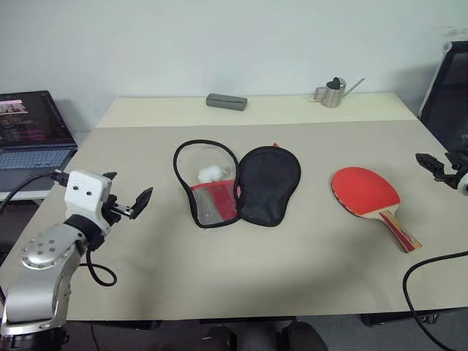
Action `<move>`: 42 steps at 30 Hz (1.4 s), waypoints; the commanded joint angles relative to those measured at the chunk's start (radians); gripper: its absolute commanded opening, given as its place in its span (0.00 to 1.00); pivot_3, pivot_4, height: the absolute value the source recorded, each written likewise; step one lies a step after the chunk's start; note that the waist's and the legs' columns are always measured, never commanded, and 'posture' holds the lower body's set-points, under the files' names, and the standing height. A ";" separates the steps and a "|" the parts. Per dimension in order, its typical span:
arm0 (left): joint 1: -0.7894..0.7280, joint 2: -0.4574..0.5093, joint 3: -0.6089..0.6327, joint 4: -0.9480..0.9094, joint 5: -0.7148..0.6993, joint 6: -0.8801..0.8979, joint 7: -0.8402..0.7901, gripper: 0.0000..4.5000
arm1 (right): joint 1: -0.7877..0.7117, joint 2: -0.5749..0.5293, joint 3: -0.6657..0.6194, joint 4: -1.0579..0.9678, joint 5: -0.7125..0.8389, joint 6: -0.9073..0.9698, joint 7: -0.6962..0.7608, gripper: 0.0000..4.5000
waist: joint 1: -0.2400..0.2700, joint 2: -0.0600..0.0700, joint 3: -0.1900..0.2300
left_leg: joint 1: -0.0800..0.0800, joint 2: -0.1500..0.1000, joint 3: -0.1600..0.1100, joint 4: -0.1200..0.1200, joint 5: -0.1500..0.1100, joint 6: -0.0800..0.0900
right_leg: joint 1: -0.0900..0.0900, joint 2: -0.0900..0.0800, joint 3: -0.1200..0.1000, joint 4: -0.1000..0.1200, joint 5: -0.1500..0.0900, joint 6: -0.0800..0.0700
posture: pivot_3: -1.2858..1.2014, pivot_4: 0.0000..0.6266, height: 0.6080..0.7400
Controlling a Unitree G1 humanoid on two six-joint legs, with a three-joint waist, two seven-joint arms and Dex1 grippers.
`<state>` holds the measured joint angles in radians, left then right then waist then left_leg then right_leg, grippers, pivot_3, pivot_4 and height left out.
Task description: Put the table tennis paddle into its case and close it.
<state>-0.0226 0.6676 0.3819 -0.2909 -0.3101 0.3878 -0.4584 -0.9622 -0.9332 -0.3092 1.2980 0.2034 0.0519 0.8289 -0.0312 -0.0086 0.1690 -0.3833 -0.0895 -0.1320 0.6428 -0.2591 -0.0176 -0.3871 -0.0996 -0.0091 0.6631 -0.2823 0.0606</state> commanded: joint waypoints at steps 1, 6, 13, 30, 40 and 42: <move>-0.005 -0.009 0.031 -0.022 0.020 -0.028 0.033 1.00 | -0.033 -0.002 0.014 -0.031 -0.022 -0.013 0.025 0.99 | 0.001 0.000 0.000 | 0.000 0.000 0.000 0.000 0.000 0.000 | 0.000 0.000 0.000 0.000 0.000 0.000 | 0.52 0.24 1.00; -0.017 -0.019 0.048 0.004 0.015 -0.053 0.037 1.00 | -0.063 0.007 0.011 -0.047 -0.020 -0.004 0.058 0.99 | 0.001 0.000 0.000 | 0.000 0.000 0.000 0.000 0.000 0.000 | 0.000 0.000 0.000 0.000 0.000 0.000 | 0.52 0.24 1.00; -0.050 -0.009 0.073 0.014 -0.067 -0.058 -0.039 1.00 | -0.085 0.054 0.018 -0.091 -0.008 0.018 0.148 0.99 | -0.001 0.000 0.000 | 0.000 0.000 0.001 0.000 0.000 0.000 | 0.000 0.000 0.000 0.000 0.000 0.000 | 0.52 0.24 1.00; -0.195 0.086 -0.027 0.093 -0.237 0.062 -0.329 1.00 | 0.213 0.259 0.066 -0.851 0.163 0.403 0.235 0.99 | 0.003 0.000 0.000 | -0.001 0.000 -0.002 0.002 0.000 0.000 | 0.000 0.000 -0.001 0.001 0.000 0.000 | 0.52 0.24 1.00; -0.283 0.151 -0.139 0.110 -0.279 0.128 -0.520 1.00 | 0.283 0.408 0.156 -1.094 0.195 0.720 -0.001 0.99 | -0.002 0.000 0.000 | -0.001 0.001 -0.002 0.001 0.000 0.000 | -0.002 -0.001 0.000 0.002 0.000 0.000 | 0.52 0.24 1.00; -0.295 0.157 -0.140 0.125 -0.273 0.126 -0.534 1.00 | 0.276 0.439 0.184 -1.093 0.182 0.741 -0.036 0.99 | -0.002 0.000 0.000 | -0.001 0.001 -0.002 0.001 0.000 0.000 | -0.002 0.000 0.000 0.002 0.000 0.000 | 0.52 0.24 1.00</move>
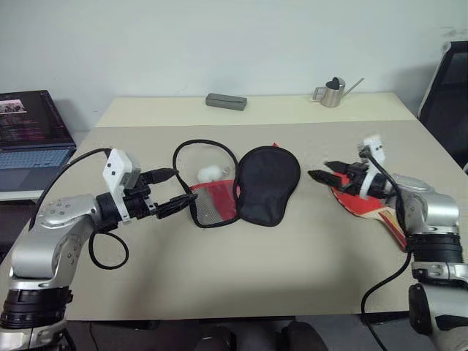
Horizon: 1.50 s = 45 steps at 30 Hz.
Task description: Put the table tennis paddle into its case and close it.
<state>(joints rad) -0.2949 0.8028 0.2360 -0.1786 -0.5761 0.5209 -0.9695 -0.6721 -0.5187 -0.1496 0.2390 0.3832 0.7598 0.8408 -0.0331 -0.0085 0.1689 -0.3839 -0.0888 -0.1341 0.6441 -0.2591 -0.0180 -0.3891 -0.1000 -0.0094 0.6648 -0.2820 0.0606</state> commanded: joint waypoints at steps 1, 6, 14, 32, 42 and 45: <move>-0.029 0.023 0.005 0.017 -0.005 -0.008 -0.027 1.00 | -0.020 0.039 0.037 -0.025 -0.002 0.041 -0.063 0.99 | 0.000 0.000 0.000 | 0.000 0.000 0.000 0.000 0.000 0.000 | 0.000 0.000 0.000 0.000 0.000 0.000 | 0.52 0.24 1.00; -0.051 0.026 0.001 0.034 -0.001 -0.014 -0.052 1.00 | -0.077 0.129 0.096 0.096 -0.065 -0.010 -0.158 0.99 | 0.000 0.000 0.000 | 0.000 -0.001 0.000 0.000 0.000 0.000 | 0.000 0.001 0.000 0.000 0.000 0.000 | 0.52 0.24 1.00; -0.073 0.034 -0.012 0.052 0.019 -0.026 -0.081 1.00 | -0.175 0.198 0.126 0.373 -0.177 -0.204 -0.277 0.99 | -0.001 0.000 0.000 | 0.000 -0.001 0.000 0.000 0.000 0.000 | -0.001 0.002 0.000 0.000 0.000 0.000 | 0.52 0.24 1.00; -0.070 0.032 -0.008 0.064 0.044 -0.048 -0.070 1.00 | -0.176 0.222 0.133 0.377 -0.225 -0.265 -0.317 0.99 | -0.008 0.000 0.000 | 0.001 -0.001 0.000 0.000 0.000 0.000 | -0.001 0.003 0.000 0.001 0.000 0.000 | 0.52 0.24 1.00; -0.062 0.023 -0.017 0.064 0.059 -0.060 -0.065 1.00 | -0.172 0.252 0.162 0.347 -0.241 -0.221 -0.313 0.79 | -0.012 0.000 0.000 | 0.000 0.000 0.000 0.000 0.000 0.000 | -0.001 0.003 0.000 0.001 0.000 0.000 | 0.52 0.24 1.00; -0.058 0.023 -0.017 0.063 0.061 -0.064 -0.062 1.00 | -0.176 0.253 0.173 0.348 -0.254 -0.222 -0.317 0.56 | -0.015 0.000 0.000 | 0.001 0.000 0.000 0.000 0.000 0.000 | -0.001 0.003 0.000 0.001 0.000 0.000 | 0.52 0.24 1.00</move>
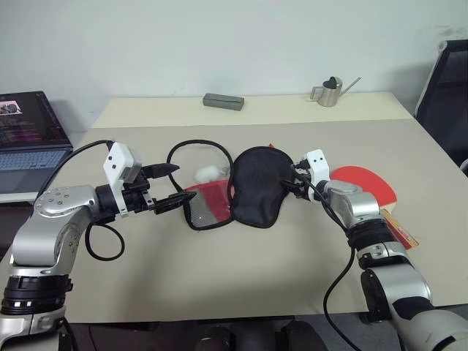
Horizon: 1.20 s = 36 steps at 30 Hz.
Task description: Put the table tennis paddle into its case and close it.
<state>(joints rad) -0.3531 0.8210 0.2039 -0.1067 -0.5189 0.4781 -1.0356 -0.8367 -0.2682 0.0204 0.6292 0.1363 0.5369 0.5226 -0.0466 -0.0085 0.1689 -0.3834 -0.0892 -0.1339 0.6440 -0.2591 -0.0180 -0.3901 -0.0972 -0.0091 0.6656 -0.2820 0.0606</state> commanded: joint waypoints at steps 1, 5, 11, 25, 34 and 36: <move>0.001 0.004 0.015 -0.009 0.004 -0.022 0.005 1.00 | -0.014 0.002 0.006 -0.039 -0.011 -0.002 -0.003 0.48 | -0.002 0.000 0.000 | 0.000 0.000 0.000 0.000 0.000 0.000 | 0.000 0.000 0.000 0.000 0.000 0.000 | 0.52 0.24 1.00; 0.008 0.003 0.019 -0.015 0.004 -0.021 0.009 1.00 | -0.018 0.001 0.010 -0.037 -0.018 -0.007 -0.003 0.16 | -0.004 0.000 0.000 | 0.000 0.000 0.000 0.000 0.000 0.000 | 0.000 0.000 0.000 0.000 0.000 0.000 | 0.52 0.24 1.00; 0.027 0.006 0.018 -0.025 0.007 -0.022 0.008 1.00 | -0.018 0.001 0.020 -0.043 -0.042 -0.026 -0.005 0.00 | -0.005 0.000 0.000 | 0.000 0.000 0.000 0.000 0.000 0.000 | 0.000 0.000 0.000 0.000 0.000 0.000 | 0.52 0.24 1.00; 0.041 0.015 -0.004 -0.036 0.015 -0.022 -0.019 1.00 | -0.122 -0.078 0.074 0.133 -0.140 -0.187 0.055 0.00 | -0.006 0.000 0.000 | 0.000 0.000 0.000 0.000 0.000 0.000 | 0.000 0.000 0.000 0.000 0.000 0.000 | 0.52 0.24 1.00; 0.038 0.009 -0.026 -0.043 0.019 -0.022 -0.027 1.00 | -0.244 -0.109 0.109 0.333 -0.216 -0.341 0.104 0.00 | -0.010 0.000 0.000 | 0.000 0.000 0.001 0.000 0.000 0.000 | 0.000 0.000 0.000 0.000 0.000 0.000 | 0.52 0.24 1.00; 0.036 0.007 -0.031 -0.044 0.020 -0.022 -0.027 1.00 | -0.262 -0.110 0.115 0.368 -0.231 -0.367 0.108 0.00 | -0.010 0.000 0.000 | 0.000 0.000 0.001 0.000 0.000 0.000 | 0.000 0.000 0.000 0.000 0.000 0.000 | 0.52 0.24 1.00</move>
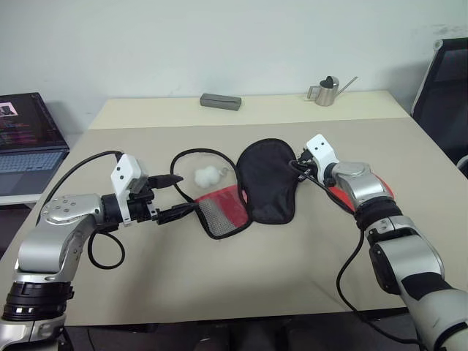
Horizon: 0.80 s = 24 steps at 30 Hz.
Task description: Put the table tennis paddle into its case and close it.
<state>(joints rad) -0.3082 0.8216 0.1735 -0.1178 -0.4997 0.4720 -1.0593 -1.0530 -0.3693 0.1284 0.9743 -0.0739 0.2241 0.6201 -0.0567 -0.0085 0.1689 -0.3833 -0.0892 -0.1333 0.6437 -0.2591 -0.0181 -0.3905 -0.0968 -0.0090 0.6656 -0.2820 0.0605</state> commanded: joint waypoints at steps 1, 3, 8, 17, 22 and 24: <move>-0.011 0.006 -0.003 -0.032 0.001 -0.016 -0.003 1.00 | -0.053 -0.009 0.011 0.039 -0.028 -0.065 0.012 0.00 | 0.000 0.000 0.000 | 0.000 0.000 0.000 0.000 0.000 0.000 | 0.000 0.000 0.000 0.000 0.000 0.000 | 0.52 0.24 1.00; -0.015 0.005 -0.009 -0.031 0.002 -0.017 -0.003 1.00 | -0.067 -0.010 0.019 0.072 -0.044 -0.089 0.014 0.00 | 0.000 0.000 0.000 | 0.000 0.000 0.000 0.000 0.000 0.000 | 0.000 0.000 0.000 0.000 0.000 0.000 | 0.52 0.24 1.00; -0.022 0.004 -0.015 -0.026 0.002 -0.020 -0.004 1.00 | -0.092 0.000 0.016 0.121 -0.056 -0.111 0.013 0.00 | 0.000 0.000 0.000 | 0.000 0.000 0.000 0.000 0.000 0.000 | 0.000 0.000 0.000 0.000 0.000 0.000 | 0.52 0.24 1.00; -0.033 0.003 -0.029 -0.019 0.007 -0.030 -0.012 1.00 | -0.110 0.003 -0.027 0.154 -0.035 -0.091 -0.007 0.38 | 0.000 0.000 0.000 | 0.000 0.000 0.000 0.000 0.000 0.000 | 0.000 0.000 0.000 0.000 0.000 0.000 | 0.52 0.24 1.00; -0.040 -0.005 -0.040 -0.017 0.009 -0.033 -0.008 1.00 | -0.139 -0.036 -0.080 0.154 -0.012 -0.084 -0.030 0.76 | 0.000 0.000 0.000 | 0.000 0.000 0.000 0.000 0.000 0.000 | 0.000 0.000 0.000 0.000 0.000 0.000 | 0.52 0.24 1.00; -0.041 -0.009 -0.044 -0.019 0.008 -0.034 -0.006 1.00 | -0.148 -0.060 -0.107 0.135 0.017 -0.060 0.002 0.83 | 0.001 0.000 0.000 | 0.000 0.000 0.000 0.000 0.000 0.000 | 0.000 0.000 0.001 0.000 0.000 0.000 | 0.52 0.24 1.00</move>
<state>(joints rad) -0.3303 0.8092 0.1184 -0.1165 -0.4879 0.4518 -1.0620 -1.1631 -0.4062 0.0557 1.1441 -0.0878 0.1525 0.6067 -0.0562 -0.0084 0.1689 -0.3836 -0.0892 -0.1334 0.6435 -0.2592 -0.0183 -0.3907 -0.0968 -0.0086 0.6653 -0.2819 0.0605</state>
